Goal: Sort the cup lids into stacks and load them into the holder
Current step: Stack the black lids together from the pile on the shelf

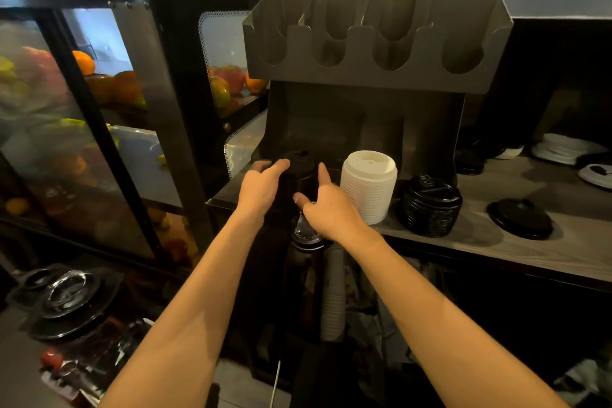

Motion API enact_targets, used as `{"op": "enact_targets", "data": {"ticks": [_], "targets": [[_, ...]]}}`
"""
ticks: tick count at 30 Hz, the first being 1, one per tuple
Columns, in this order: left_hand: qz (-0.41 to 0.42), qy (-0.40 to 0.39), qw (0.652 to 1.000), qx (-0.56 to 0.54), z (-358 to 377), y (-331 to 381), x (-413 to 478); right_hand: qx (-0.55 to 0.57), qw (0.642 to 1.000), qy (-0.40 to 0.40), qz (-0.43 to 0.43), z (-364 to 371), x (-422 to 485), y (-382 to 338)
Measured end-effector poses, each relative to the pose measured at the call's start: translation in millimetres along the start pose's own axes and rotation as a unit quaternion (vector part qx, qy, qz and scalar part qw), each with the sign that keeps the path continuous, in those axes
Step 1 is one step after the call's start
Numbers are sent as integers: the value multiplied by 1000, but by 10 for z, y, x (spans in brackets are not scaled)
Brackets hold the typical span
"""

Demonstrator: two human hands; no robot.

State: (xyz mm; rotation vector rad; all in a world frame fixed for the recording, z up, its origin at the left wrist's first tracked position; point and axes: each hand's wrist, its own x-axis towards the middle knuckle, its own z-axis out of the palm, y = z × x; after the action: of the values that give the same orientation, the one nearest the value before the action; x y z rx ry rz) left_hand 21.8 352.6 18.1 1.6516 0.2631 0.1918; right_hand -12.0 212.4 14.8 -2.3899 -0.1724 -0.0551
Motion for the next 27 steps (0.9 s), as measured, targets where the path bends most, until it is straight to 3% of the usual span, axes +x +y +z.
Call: {"op": "enact_targets", "data": {"ticks": [5,12,15,18,22,27], "targets": [[14,-15,1000,-23,77,-67,-142,29,993,96,-66,69,-135,6],[-4,-11,999,-40,57,20,-181,18,989,115,-88,14,-158,-42],[71,58,995,-38,70,27,-304,8,963,198,-180,-79,-323,-79],[217,117,969,-20,99,129,-515,95,940,242,-221,-253,-449,-85],[359,52,931,-40,267,251,-749,116,914,315,-225,-604,-471,37],[359,-107,925,-62,572,333,-1020,166,912,321,-196,-1012,-553,216]]}}
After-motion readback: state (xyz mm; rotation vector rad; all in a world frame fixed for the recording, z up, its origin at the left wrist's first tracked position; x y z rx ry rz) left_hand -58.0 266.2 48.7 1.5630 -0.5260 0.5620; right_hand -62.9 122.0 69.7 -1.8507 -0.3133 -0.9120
